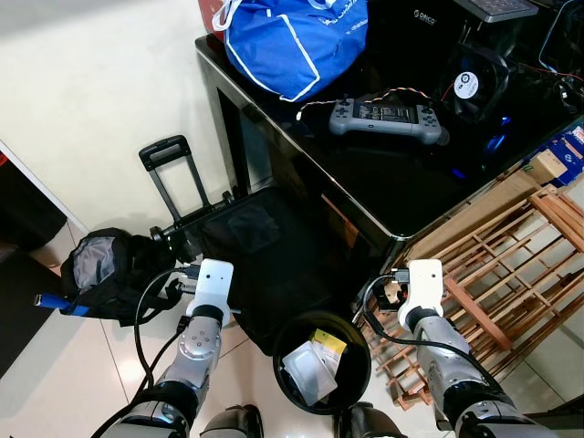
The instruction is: Picking trash to rubbish bin
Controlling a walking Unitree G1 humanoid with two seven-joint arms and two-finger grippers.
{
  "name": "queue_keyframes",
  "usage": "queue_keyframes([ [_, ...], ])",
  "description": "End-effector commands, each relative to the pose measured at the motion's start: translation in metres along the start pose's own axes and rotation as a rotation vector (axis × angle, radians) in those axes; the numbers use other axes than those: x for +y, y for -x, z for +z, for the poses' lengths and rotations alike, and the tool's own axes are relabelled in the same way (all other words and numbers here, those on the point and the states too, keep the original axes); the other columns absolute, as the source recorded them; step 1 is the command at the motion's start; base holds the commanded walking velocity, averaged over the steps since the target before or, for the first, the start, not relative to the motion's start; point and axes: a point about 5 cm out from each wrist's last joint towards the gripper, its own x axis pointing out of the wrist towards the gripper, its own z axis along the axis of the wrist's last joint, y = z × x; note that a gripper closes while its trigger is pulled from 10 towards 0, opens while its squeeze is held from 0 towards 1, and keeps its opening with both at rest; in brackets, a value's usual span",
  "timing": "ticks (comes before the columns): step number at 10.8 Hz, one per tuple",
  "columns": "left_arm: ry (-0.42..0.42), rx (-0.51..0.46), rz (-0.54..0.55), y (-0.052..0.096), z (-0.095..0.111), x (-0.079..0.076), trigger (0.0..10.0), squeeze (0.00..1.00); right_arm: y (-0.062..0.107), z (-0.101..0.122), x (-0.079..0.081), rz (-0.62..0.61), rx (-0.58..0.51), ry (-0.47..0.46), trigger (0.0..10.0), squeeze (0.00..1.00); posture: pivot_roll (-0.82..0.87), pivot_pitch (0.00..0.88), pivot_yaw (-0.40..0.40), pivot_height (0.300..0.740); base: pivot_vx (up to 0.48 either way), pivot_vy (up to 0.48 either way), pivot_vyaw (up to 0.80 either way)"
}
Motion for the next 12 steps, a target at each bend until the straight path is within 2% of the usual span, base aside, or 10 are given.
queue_keyframes([
  [1, -0.006, 0.032, 0.005, 0.0027, -0.0064, -0.0005, 10.0, 0.00, 0.0011, -0.0049, 0.0028, 0.014, 0.029, -0.005, 10.0, 0.00, -0.04, 0.176, 0.035, 0.740, 0.000, 0.000, 0.00],
  [4, -0.005, 0.028, 0.005, 0.0025, -0.0058, -0.0008, 10.0, 0.00, 0.0012, -0.0057, 0.0040, 0.018, 0.032, -0.005, 10.0, 0.00, -0.03, 0.177, 0.036, 0.740, 0.000, 0.000, 0.00],
  [12, 0.002, 0.028, 0.001, 0.0033, -0.0065, -0.0028, 10.0, 0.00, 0.0024, -0.0083, 0.0065, 0.037, 0.040, -0.005, 10.0, 0.00, -0.04, 0.165, 0.039, 0.740, -0.277, 0.000, 0.00],
])
